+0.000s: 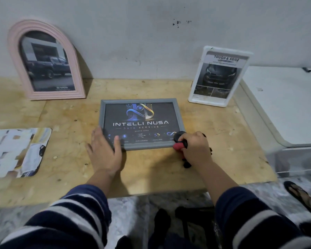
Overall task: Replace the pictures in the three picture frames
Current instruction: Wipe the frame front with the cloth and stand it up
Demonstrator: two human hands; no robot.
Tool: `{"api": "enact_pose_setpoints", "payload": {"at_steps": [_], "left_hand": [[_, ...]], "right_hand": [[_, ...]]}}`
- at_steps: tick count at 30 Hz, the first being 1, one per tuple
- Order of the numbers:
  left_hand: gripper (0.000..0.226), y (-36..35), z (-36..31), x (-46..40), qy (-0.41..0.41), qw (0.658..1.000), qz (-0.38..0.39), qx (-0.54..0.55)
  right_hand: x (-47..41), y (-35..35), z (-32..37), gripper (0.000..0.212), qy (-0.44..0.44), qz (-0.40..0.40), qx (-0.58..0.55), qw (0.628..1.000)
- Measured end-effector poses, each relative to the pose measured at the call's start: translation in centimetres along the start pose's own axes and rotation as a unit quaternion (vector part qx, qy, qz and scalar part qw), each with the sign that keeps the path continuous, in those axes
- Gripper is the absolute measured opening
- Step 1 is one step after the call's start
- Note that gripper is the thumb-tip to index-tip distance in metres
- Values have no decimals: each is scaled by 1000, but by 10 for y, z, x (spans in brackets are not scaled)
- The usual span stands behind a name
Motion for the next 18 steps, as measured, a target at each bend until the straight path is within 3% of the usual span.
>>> {"api": "enact_pose_setpoints", "payload": {"at_steps": [11,15,18], "left_hand": [[59,30,26,-8,185,970,25,156],[77,16,50,-23,239,921,97,291],[62,9,60,-26,278,884,122,356]], "right_hand": [[-3,-10,51,17,25,52,66,996],[-4,-24,78,17,59,51,36,996],[-2,-38,109,19,89,65,28,993]]}}
Point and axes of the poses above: each hand's wrist, its own x-axis away from the middle knuckle, its own y-axis out of the back of the hand, z = x × y, the point moved 7 cm from there along -x, towards the middle knuckle, and after that the axes turned 3 degrees about y, right-handed, at the moved point
